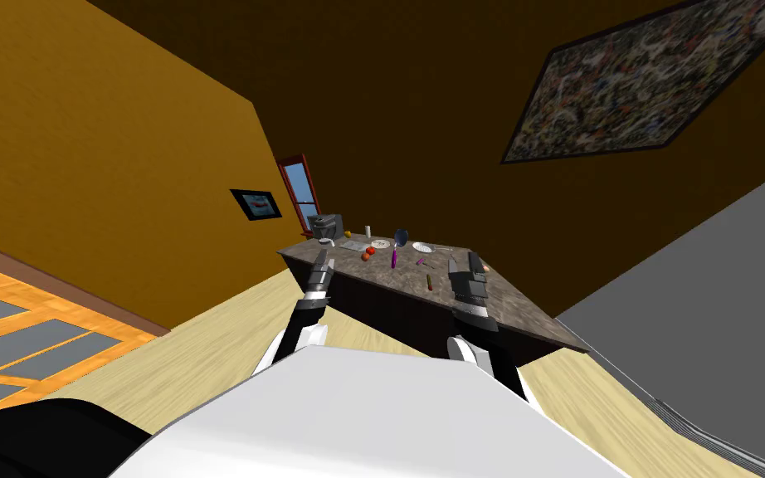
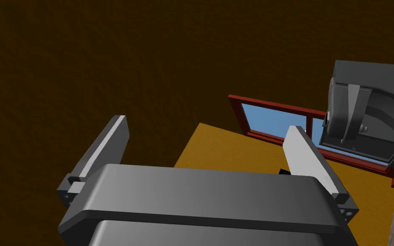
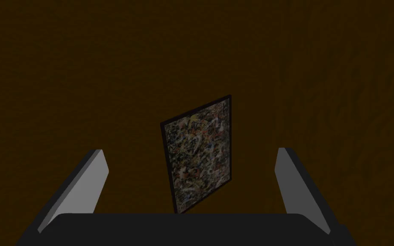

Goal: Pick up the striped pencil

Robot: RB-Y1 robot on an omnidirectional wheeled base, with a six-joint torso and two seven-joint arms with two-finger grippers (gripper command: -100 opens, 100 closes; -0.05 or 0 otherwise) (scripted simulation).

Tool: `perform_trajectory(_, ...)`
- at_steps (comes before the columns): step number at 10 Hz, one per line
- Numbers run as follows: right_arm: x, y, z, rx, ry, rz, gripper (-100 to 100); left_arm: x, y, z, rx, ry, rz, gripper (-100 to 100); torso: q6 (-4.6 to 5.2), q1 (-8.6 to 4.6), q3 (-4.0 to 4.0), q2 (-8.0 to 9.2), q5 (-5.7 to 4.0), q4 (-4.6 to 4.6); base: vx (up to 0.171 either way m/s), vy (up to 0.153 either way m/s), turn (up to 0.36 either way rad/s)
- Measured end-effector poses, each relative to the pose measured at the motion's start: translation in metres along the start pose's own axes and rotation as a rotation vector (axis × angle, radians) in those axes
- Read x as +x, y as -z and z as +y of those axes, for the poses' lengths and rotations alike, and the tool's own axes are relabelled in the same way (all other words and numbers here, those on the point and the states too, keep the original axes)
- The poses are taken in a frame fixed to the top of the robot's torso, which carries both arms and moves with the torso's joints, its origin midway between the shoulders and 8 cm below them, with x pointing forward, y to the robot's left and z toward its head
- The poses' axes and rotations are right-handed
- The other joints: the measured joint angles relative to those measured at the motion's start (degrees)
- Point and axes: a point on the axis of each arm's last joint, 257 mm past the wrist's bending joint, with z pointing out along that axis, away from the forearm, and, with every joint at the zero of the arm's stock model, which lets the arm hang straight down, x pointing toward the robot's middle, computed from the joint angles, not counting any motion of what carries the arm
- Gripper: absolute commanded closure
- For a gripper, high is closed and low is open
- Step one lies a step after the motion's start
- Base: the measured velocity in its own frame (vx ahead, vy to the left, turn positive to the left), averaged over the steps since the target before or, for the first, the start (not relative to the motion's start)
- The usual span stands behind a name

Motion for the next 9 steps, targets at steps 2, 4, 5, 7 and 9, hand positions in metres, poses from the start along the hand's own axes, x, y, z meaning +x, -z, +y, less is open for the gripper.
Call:
perform_trajectory(2, 0.000, 0.006, -0.007, 0.024, 0.058, 0.046, -100, 0.000, 0.000, 0.000, 0.000, 0.000, 0.000, 0, -0.01, 0.00, 0.04, 0.08, 0.00, 0.01, -0.026, 0.009, 0.165)
perform_trajectory(4, 0.000, 0.020, -0.022, 0.067, 0.156, 0.110, -100, 0.000, 0.000, 0.000, 0.000, 0.000, 0.000, 0, -0.01, 0.03, 0.10, 0.18, 0.01, 0.03, -0.052, 0.019, 0.202)
perform_trajectory(5, -0.002, 0.028, -0.031, 0.093, 0.217, 0.145, -100, 0.000, 0.000, 0.000, 0.000, 0.000, 0.000, 0, -0.01, 0.04, 0.12, 0.21, 0.01, 0.05, -0.040, 0.014, 0.064)
perform_trajectory(7, -0.007, 0.039, -0.041, 0.126, 0.298, 0.196, -100, 0.000, 0.000, 0.000, 0.000, 0.000, 0.000, 0, -0.01, 0.05, 0.12, 0.20, 0.01, 0.04, -0.056, 0.028, 0.250)
perform_trajectory(9, -0.012, 0.054, -0.056, 0.171, 0.403, 0.260, -100, 0.000, 0.000, 0.000, 0.000, 0.000, 0.000, 0, 0.02, 0.01, 0.12, 0.20, 0.01, 0.05, -0.045, 0.021, 0.129)
